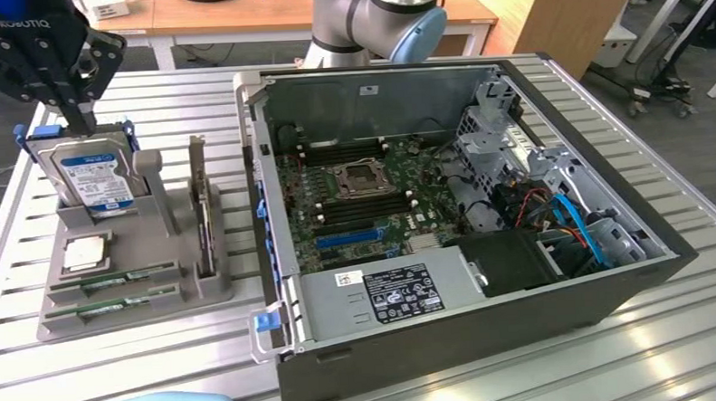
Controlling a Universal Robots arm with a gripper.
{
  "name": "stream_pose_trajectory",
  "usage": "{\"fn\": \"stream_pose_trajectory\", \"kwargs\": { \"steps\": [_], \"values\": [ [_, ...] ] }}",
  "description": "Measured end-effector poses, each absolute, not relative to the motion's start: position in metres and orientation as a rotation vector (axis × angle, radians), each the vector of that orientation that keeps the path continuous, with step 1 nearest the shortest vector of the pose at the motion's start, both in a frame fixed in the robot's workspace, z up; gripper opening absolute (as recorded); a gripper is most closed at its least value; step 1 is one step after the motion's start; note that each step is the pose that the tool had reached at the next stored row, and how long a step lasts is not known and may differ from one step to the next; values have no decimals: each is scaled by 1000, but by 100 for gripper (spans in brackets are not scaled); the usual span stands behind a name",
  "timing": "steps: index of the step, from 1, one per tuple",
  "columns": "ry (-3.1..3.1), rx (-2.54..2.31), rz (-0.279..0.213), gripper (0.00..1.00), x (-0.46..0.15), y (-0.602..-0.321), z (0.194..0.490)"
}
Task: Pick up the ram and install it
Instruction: 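Reach for the ram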
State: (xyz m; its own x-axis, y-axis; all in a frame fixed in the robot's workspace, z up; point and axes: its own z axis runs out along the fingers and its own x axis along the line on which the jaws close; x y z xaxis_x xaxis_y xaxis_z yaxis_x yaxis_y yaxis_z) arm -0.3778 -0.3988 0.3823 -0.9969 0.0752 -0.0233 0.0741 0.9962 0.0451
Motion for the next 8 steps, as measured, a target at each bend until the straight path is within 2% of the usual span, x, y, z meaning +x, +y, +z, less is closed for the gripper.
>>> {"fn": "stream_pose_trajectory", "kwargs": {
  "steps": [8],
  "values": [
    [3114, 117, 69, 10, -378, -400, 382]
  ]
}}
